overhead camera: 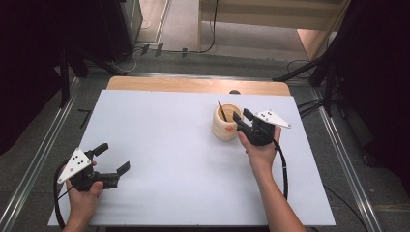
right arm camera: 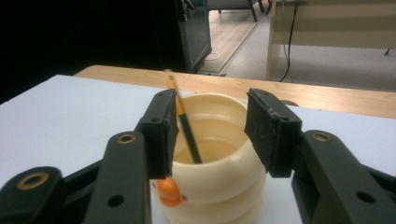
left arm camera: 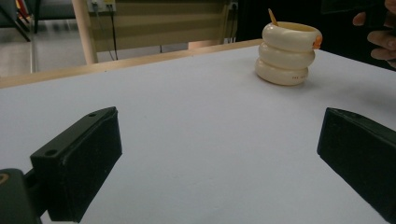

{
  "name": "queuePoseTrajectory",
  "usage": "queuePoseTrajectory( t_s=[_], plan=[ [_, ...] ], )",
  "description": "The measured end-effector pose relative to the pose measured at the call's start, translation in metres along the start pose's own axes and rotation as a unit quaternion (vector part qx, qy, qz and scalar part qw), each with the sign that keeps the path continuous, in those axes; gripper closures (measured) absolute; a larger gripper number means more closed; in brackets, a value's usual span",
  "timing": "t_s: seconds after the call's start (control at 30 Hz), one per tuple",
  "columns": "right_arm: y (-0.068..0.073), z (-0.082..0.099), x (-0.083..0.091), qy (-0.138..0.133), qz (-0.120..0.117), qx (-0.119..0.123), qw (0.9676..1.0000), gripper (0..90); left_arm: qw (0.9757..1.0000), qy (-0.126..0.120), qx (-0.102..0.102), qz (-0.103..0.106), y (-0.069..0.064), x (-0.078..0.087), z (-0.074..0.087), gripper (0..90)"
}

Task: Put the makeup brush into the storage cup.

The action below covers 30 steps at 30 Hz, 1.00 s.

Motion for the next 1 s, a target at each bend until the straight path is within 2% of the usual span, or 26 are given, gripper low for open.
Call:
queuePoseTrajectory(
  t_s=[0.2, 0.27, 0.53, 0.7, 0.83, 1.0],
  plan=[
    [-0.006, 0.009, 0.012, 0.005, 0.008, -0.006, 0.9999, 45.6, 1.0000, 0.000, -0.001, 0.001, -0.001, 0.000, 0.000, 0.3],
    [-0.009, 0.012, 0.016, 0.006, 0.018, -0.006, 0.9998, 37.9, 1.0000, 0.001, -0.001, 0.001, -0.001, 0.000, 0.000, 0.3],
    [-0.020, 0.024, 0.032, 0.002, 0.022, 0.000, 0.9998, 18.7, 1.0000, 0.001, -0.002, 0.001, -0.002, -0.001, 0.000, 0.3],
    [-0.025, 0.031, 0.044, 0.000, 0.009, 0.004, 1.0000, 10.3, 1.0000, 0.000, -0.002, 0.000, -0.003, 0.000, 0.000, 0.3],
    [-0.027, 0.037, 0.053, 0.000, -0.010, 0.006, 0.9999, 1.6, 1.0000, 0.000, -0.002, 0.001, -0.002, 0.000, 0.000, 0.3],
    [-0.030, 0.045, 0.062, 0.000, -0.018, 0.009, 0.9998, 0.0, 1.0000, -0.001, -0.001, 0.000, -0.002, 0.000, -0.001, 0.3]
  ],
)
Point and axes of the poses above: each handheld gripper's, and its own axes: x roughly backward along the jaws, z roughly out of its underside, y roughly to its left, the point moved 5 cm from there along -x, roughly forward along the jaws, and after that the axes turned 3 degrees about -z, right-handed, at the moved point
